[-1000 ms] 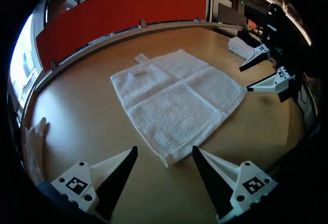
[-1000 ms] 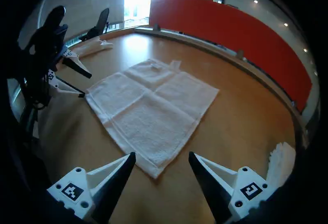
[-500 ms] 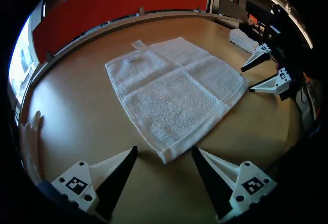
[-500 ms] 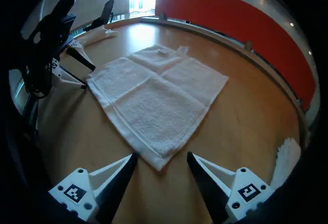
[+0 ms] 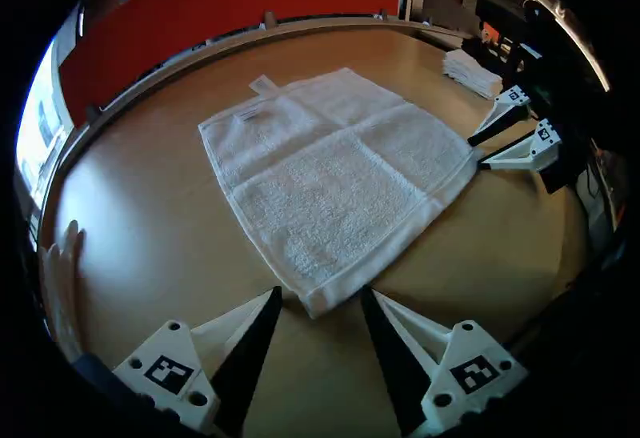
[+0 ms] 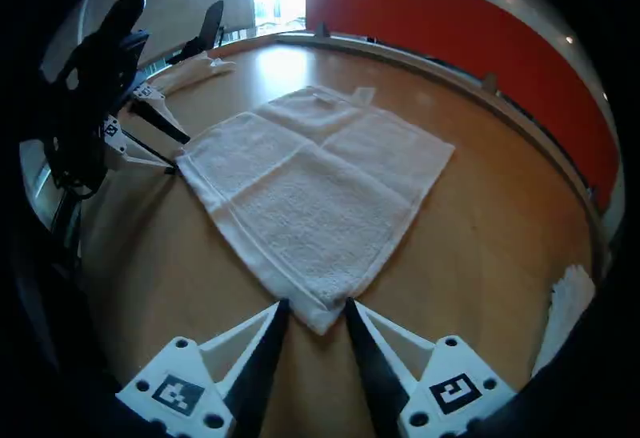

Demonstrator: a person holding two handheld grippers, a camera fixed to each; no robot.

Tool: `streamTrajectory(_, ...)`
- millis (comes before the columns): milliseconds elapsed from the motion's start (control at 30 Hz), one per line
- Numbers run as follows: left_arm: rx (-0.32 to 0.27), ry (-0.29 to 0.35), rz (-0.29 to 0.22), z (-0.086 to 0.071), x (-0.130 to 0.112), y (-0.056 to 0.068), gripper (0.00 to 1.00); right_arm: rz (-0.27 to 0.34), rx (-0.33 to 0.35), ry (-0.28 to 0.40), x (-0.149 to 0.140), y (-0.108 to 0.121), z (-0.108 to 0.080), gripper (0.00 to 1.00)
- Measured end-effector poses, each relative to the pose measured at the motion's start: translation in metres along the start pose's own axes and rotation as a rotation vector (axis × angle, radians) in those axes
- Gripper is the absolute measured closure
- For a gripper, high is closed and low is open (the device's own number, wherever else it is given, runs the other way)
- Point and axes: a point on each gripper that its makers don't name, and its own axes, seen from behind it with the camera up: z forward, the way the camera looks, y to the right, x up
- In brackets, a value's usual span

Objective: Fold towel

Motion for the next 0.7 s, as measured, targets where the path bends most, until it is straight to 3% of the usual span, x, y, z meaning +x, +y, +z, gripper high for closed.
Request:
streamTrajectory(133,0.0,-0.002,-0.001,0.0001,0.0,0.003,0.53,0.008,-0.006,-0.001,-0.0003,0.0019,-0.0002,0.68)
streamTrajectory(267,0.005,-0.003,-0.008,0.0009,0.0003,0.0035,0.67,0.012,-0.009,-0.001,-0.0011,0.0011,-0.001,0.77)
streamTrajectory(400,0.006,-0.009,-0.023,0.0007,0.0004,0.0024,0.77,0.013,-0.003,0.001,-0.0008,-0.0018,-0.0019,0.81)
streamTrajectory(700,-0.012,-0.01,-0.051,-0.001,0.0022,0.0031,0.85,0.017,-0.004,0.012,0.0038,-0.0044,-0.0043,0.82)
